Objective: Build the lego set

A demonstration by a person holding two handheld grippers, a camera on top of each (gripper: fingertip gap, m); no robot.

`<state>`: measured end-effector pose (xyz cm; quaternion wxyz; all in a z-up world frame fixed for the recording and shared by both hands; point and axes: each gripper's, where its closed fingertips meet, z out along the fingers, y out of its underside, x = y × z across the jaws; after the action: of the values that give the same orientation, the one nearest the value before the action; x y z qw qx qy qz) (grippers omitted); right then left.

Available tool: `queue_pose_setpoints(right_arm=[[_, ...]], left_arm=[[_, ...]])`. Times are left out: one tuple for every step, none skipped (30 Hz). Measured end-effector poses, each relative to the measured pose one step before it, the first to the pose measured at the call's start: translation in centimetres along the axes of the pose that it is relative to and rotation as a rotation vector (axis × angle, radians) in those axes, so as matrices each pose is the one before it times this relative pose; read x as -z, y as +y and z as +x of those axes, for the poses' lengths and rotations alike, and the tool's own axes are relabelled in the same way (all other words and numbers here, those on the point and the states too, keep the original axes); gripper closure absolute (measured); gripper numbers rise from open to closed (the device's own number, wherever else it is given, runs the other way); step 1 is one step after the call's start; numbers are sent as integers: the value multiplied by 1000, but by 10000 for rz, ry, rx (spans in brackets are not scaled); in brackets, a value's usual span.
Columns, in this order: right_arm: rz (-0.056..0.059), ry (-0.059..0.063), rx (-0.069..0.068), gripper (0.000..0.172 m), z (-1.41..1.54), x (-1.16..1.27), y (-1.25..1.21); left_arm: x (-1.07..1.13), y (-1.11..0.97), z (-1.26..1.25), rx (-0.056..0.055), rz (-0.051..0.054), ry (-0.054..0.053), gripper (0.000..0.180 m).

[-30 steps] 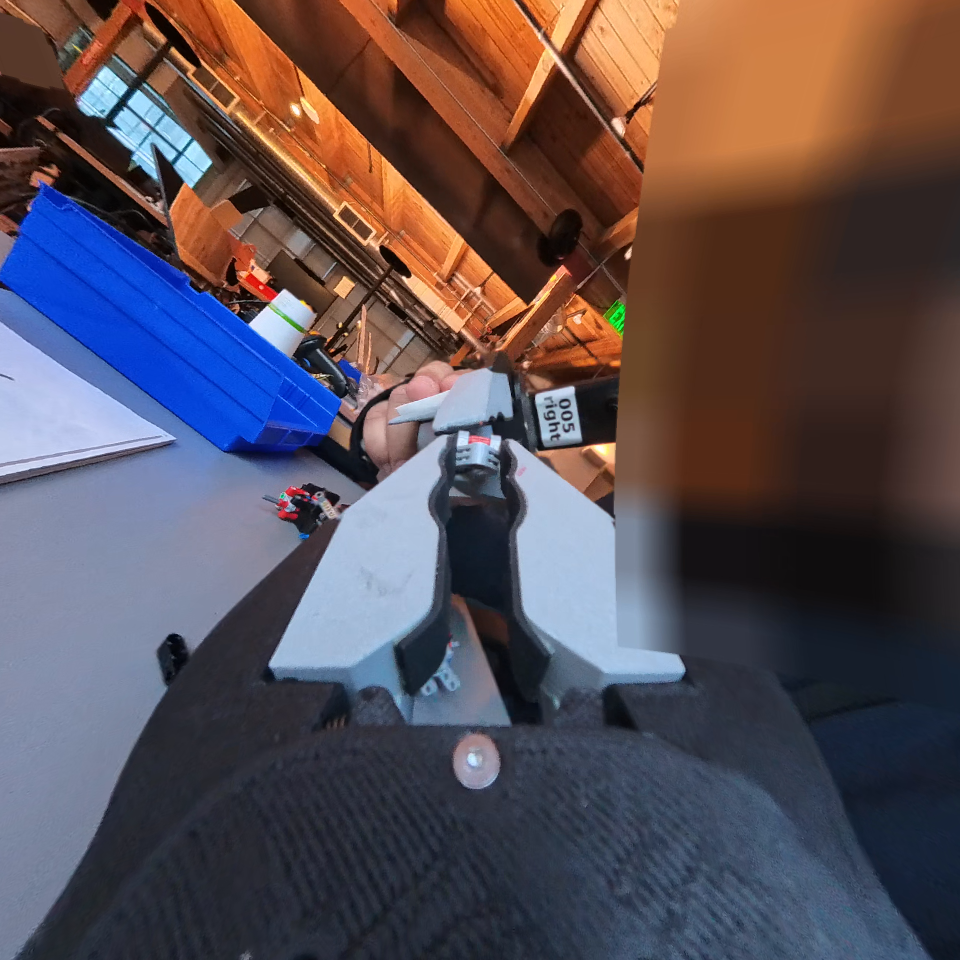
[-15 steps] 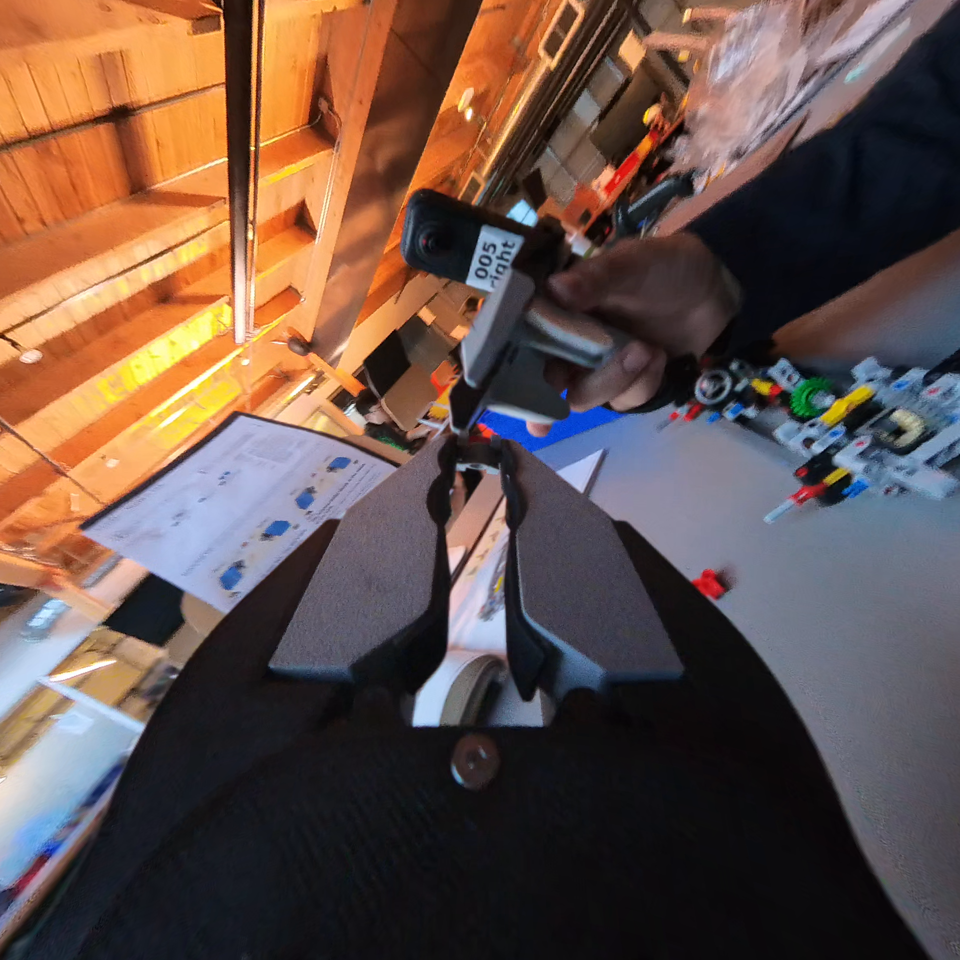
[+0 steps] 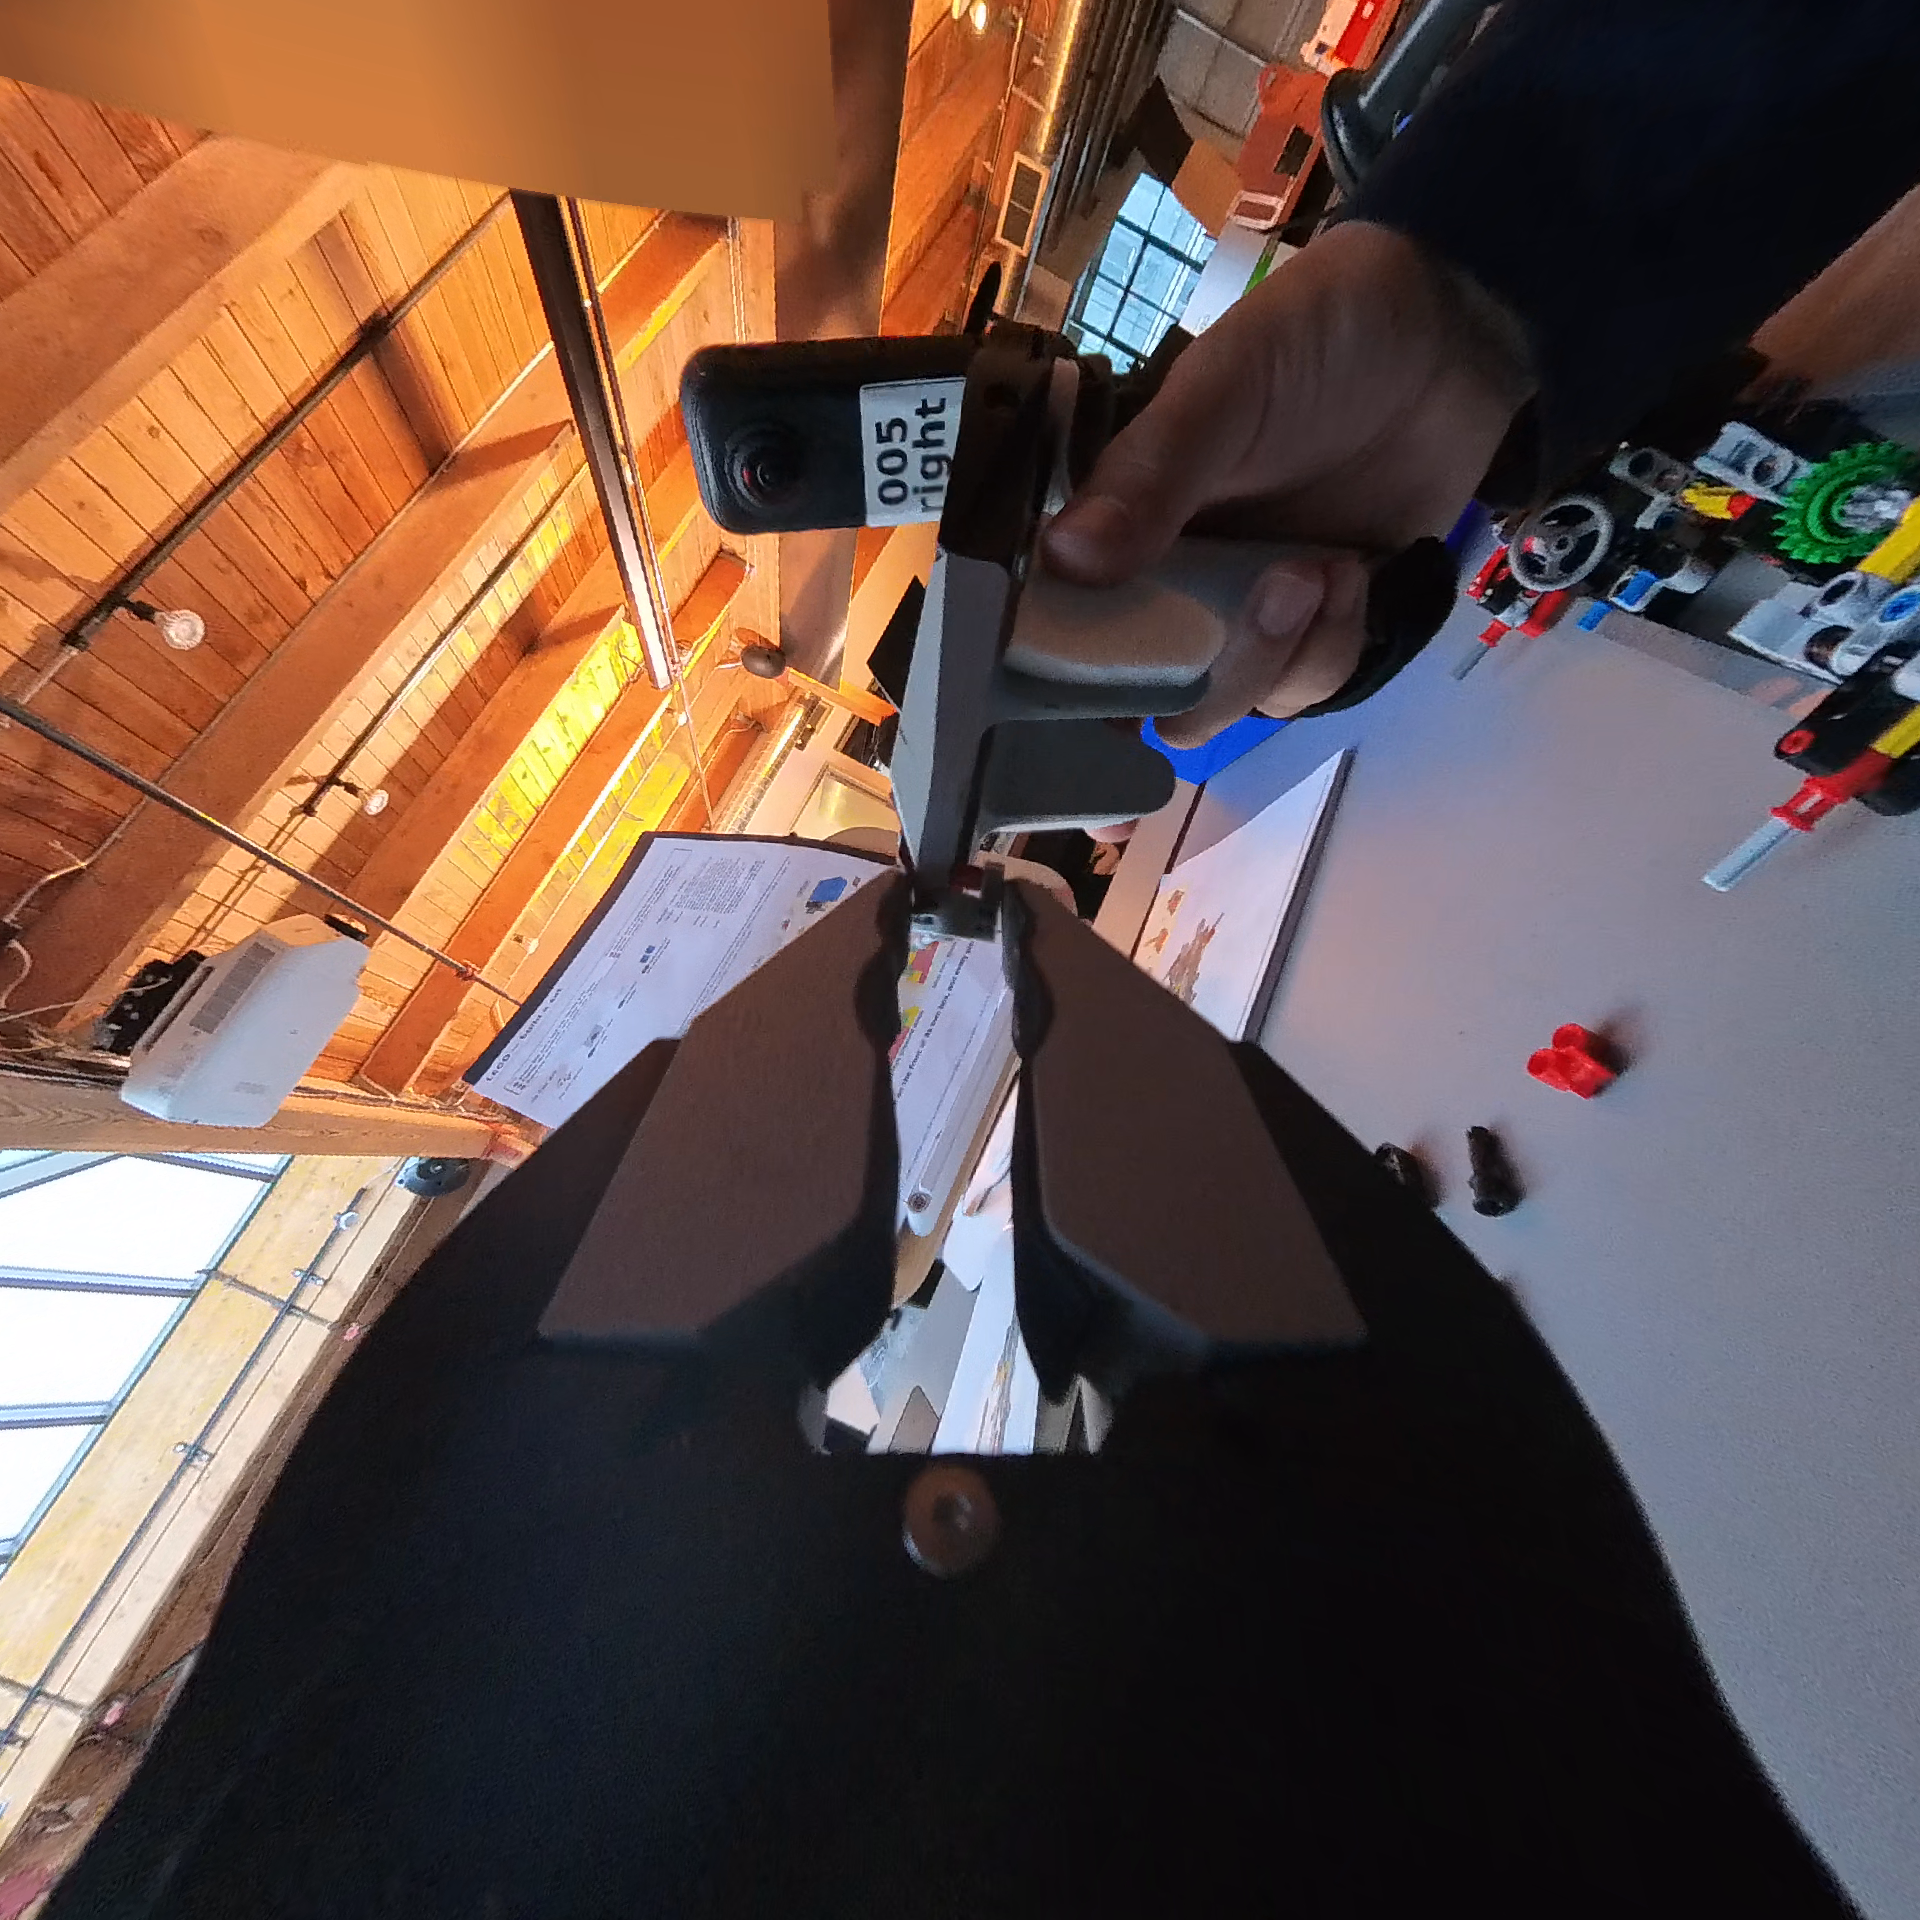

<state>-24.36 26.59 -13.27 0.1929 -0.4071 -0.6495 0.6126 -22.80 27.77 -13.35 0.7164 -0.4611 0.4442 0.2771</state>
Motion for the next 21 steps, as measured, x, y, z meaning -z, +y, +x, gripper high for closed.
queue_pose_setpoints(right_arm=[[31,-40,7,164,-29,35,-7],[63,-123,-11,164,-150,23,-22],[53,-127,-12,164,-154,-1,6],[9,-19,-45,165,29,-47,73],[-12,72,-73,164,201,-15,87],[-25,33,-68,164,177,10,121],[-37,-15,-76,165,116,47,117],[-31,-14,-65,165,82,63,102],[0,-33,-52,164,29,77,33],[-4,-39,-44,163,-11,73,16],[-1,18,-13,163,45,86,-14],[34,58,13,164,71,69,-79],[20,48,20,166,34,33,-69],[18,81,36,168,57,-3,-73],[-10,116,32,171,102,-42,-22],[-26,67,5,171,38,-56,9],[18,42,-33,171,7,-28,-41],[33,6,-69,172,-10,-27,-45],[48,10,-80,172,19,-9,-50],[36,22,-53,172,44,0,-19],[6,13,-45,172,45,22,-1]], left_arm=[[87,-111,-7,-32,90,-67,166],[149,-214,-15,-63,171,-82,165],[133,-164,-2,-77,139,-67,165],[36,88,67,-84,-35,1,166],[-58,235,96,-25,-160,48,165],[-61,166,126,34,-101,91,166],[-62,95,136,54,-57,99,166],[-28,97,28,10,-71,19,166],[21,106,-162,-59,-70,-96,166],[33,109,-131,-42,-69,-63,166],[15,142,-114,5,-75,-46,166],[22,91,-134,11,-53,-50,166],[15,7,-88,4,-13,-36,166],[-8,2,15,-10,-16,7,166],[-19,-25,38,-22,-18,10,166],[-15,49,14,-32,-57,-16,166],[-5,25,-37,-16,-42,-34,166],[0,23,-37,22,-16,-15,166],[-9,48,-50,35,-40,-22,166],[-26,50,-10,41,-60,-10,166],[-39,17,7,16,-55,-10,166]])
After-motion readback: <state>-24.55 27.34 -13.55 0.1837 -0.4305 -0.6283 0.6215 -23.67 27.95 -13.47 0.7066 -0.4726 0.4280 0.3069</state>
